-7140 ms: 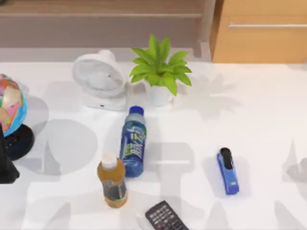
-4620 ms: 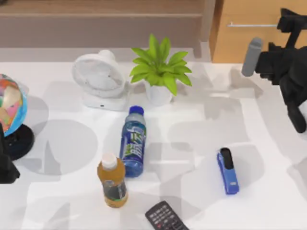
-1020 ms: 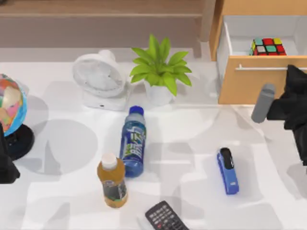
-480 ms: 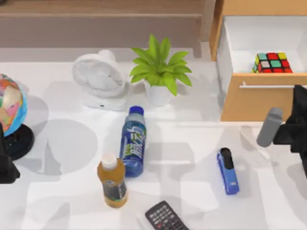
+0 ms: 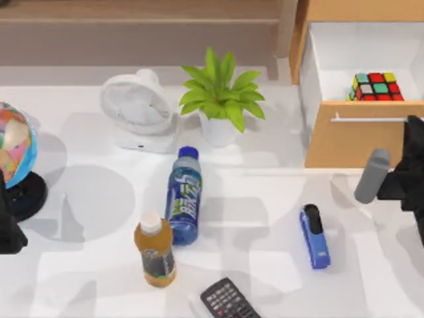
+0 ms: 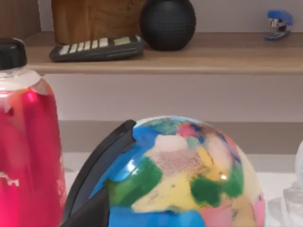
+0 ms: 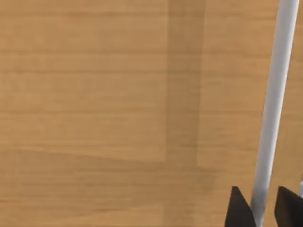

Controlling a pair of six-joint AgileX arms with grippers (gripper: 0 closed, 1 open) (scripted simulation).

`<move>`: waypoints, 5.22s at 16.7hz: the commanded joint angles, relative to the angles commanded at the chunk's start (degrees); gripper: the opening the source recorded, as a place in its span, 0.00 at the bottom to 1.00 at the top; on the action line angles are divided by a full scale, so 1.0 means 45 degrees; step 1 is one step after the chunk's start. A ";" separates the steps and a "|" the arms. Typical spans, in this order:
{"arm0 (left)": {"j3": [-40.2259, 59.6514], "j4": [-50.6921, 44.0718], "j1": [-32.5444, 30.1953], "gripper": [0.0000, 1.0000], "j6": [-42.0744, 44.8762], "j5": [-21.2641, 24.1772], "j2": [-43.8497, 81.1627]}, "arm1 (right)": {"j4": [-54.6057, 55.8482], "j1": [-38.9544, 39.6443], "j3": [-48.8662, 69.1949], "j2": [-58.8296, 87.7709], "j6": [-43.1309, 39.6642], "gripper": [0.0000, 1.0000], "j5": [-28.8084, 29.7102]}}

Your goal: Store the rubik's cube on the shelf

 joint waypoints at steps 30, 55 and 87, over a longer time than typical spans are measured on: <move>0.0000 0.0000 0.0000 1.00 0.0000 0.0000 0.0000 | 0.0503 0.0628 -0.0810 0.0313 0.0233 1.00 0.0175; 0.0000 0.0000 0.0000 1.00 0.0000 0.0000 0.0000 | -2.6664 0.0239 1.9672 -0.2005 1.7183 1.00 -0.4719; 0.0000 0.0000 0.0000 1.00 0.0000 0.0000 0.0000 | -3.8064 -0.2285 2.4902 0.5494 2.1004 1.00 -0.4272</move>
